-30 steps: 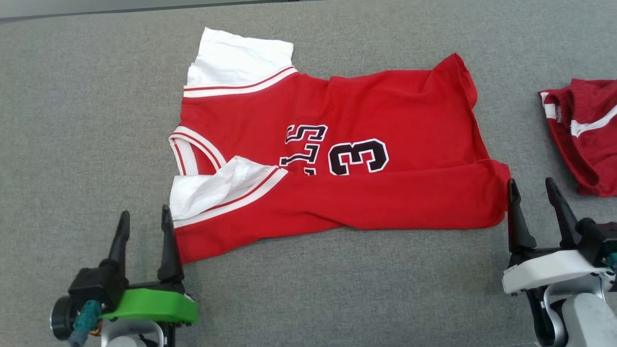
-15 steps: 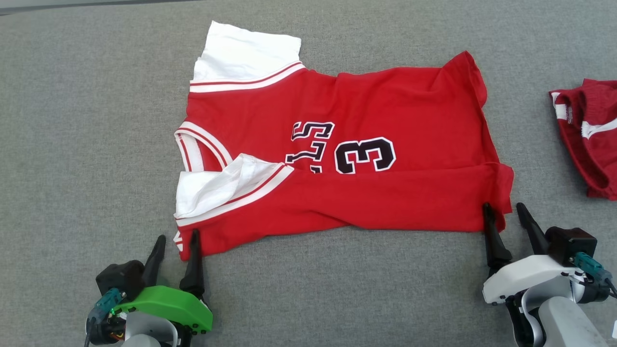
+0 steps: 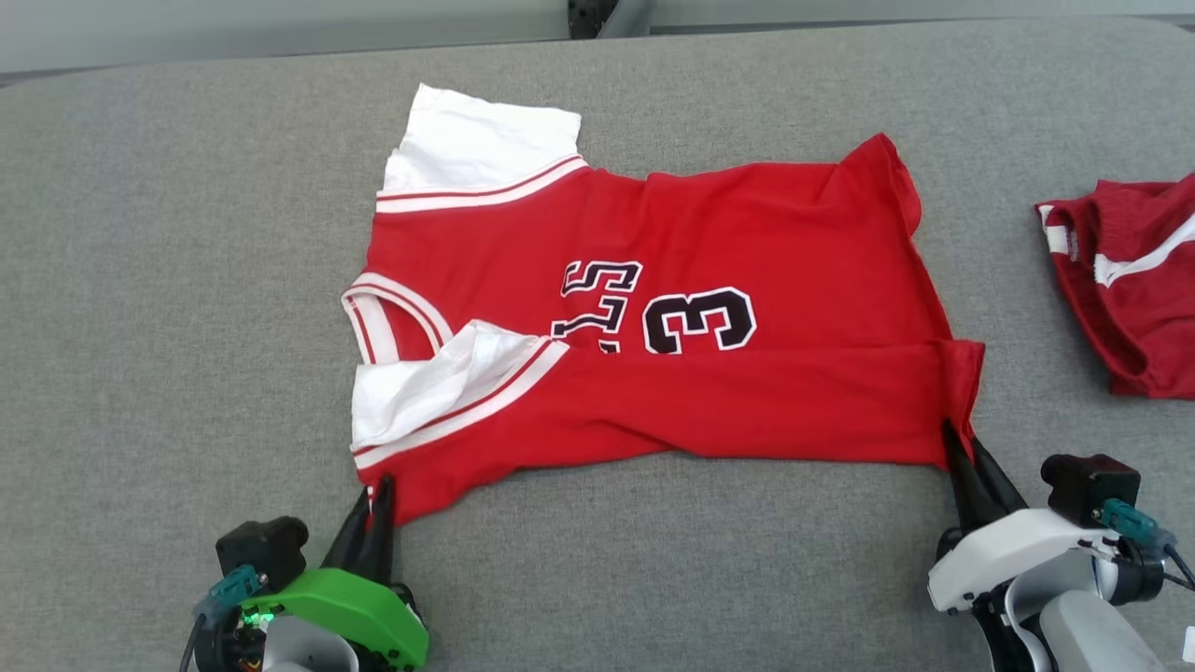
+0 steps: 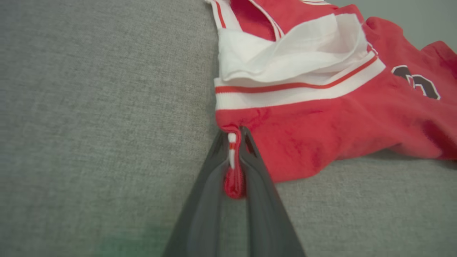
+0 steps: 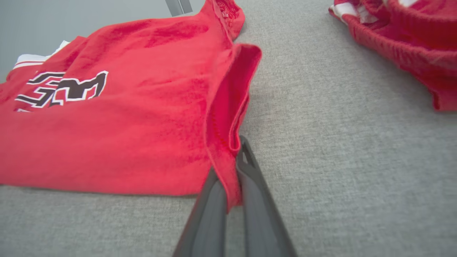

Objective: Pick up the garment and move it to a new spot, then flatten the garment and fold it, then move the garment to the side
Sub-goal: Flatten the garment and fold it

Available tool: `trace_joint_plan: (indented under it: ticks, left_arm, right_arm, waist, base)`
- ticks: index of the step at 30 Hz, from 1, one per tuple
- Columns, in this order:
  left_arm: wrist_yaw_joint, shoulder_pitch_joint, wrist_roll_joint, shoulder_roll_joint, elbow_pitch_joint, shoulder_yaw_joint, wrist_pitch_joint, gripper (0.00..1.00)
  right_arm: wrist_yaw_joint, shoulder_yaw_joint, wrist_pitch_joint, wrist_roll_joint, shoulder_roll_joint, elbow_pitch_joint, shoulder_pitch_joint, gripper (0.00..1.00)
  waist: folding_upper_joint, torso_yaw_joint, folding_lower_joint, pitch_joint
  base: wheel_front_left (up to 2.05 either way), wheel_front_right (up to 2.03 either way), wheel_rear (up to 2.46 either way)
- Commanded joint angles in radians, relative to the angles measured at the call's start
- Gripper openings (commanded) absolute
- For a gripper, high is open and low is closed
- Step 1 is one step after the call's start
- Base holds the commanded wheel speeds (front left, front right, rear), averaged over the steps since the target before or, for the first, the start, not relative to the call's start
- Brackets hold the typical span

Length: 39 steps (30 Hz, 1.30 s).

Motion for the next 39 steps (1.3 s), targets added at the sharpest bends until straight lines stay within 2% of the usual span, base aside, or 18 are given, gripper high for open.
trace_joint_plan:
  ticks: [1,4,10,15,16,17,18,24,31,39]
  left_arm:
    - [0.004,0.033,-0.008,0.014,-0.006,0.001,0.009,0.0]
    - [0.011,0.072,-0.019,0.032,-0.038,0.008,0.028,0.0]
    - [0.058,0.181,-0.031,0.062,-0.142,0.025,0.09,0.0]
    - [0.078,0.245,-0.048,0.074,-0.201,0.016,0.166,0.0]
    - [0.078,0.248,-0.045,0.076,-0.21,0.011,0.178,0.0]
    - [0.082,0.25,-0.047,0.075,-0.216,0.009,0.187,0.21]
    - [0.085,0.25,-0.048,0.072,-0.219,0.007,0.192,1.0]
    - [0.117,0.223,-0.016,0.058,-0.266,0.026,0.105,1.0]
    - [0.165,0.158,0.055,0.07,-0.333,0.043,-0.017,1.0]
    - [0.184,0.06,0.101,0.098,-0.367,0.036,-0.014,1.0]
  right_arm:
    - [-0.001,0.002,0.008,0.012,-0.011,-0.01,0.032,0.0]
    - [-0.001,0.003,0.031,0.026,-0.022,-0.035,0.078,0.0]
    - [-0.001,-0.007,0.094,0.046,-0.033,-0.098,0.184,0.0]
    - [-0.001,-0.036,0.139,0.056,-0.018,-0.117,0.23,0.0]
    - [-0.001,-0.037,0.148,0.052,-0.017,-0.12,0.234,0.11]
    - [-0.001,-0.042,0.155,0.051,-0.013,-0.123,0.235,0.62]
    - [-0.001,-0.044,0.156,0.046,-0.012,-0.129,0.235,1.0]
    - [-0.001,-0.083,0.117,0.009,-0.001,-0.194,0.217,1.0]
    - [-0.001,-0.18,0.048,-0.109,0.025,-0.347,0.169,1.0]
    - [-0.001,-0.208,0.061,-0.166,0.058,-0.433,0.131,1.0]
  waist:
    - [0.0,-0.004,0.0,-0.039]
    - [0.0,-0.004,0.0,-0.074]
    - [0.0,-0.002,0.0,-0.124]
    - [0.0,0.005,0.0,-0.139]
    - [0.0,0.007,0.0,-0.14]
    - [0.0,0.008,0.0,-0.139]
    - [0.0,0.01,0.0,-0.139]
    - [0.0,0.008,0.0,-0.131]
    - [0.0,-0.003,0.0,-0.115]
    - [0.0,-0.012,0.0,-0.086]
  base:
    - [0.0,0.0,0.0]
    - [0.0,0.0,0.0]
    - [0.0,0.0,0.0]
    - [0.0,0.0,0.0]
    - [0.0,0.0,0.0]
    - [0.0,0.0,0.0]
    - [0.0,0.0,0.0]
    - [0.0,0.0,0.0]
    - [0.0,0.0,0.0]
    - [0.0,0.0,0.0]
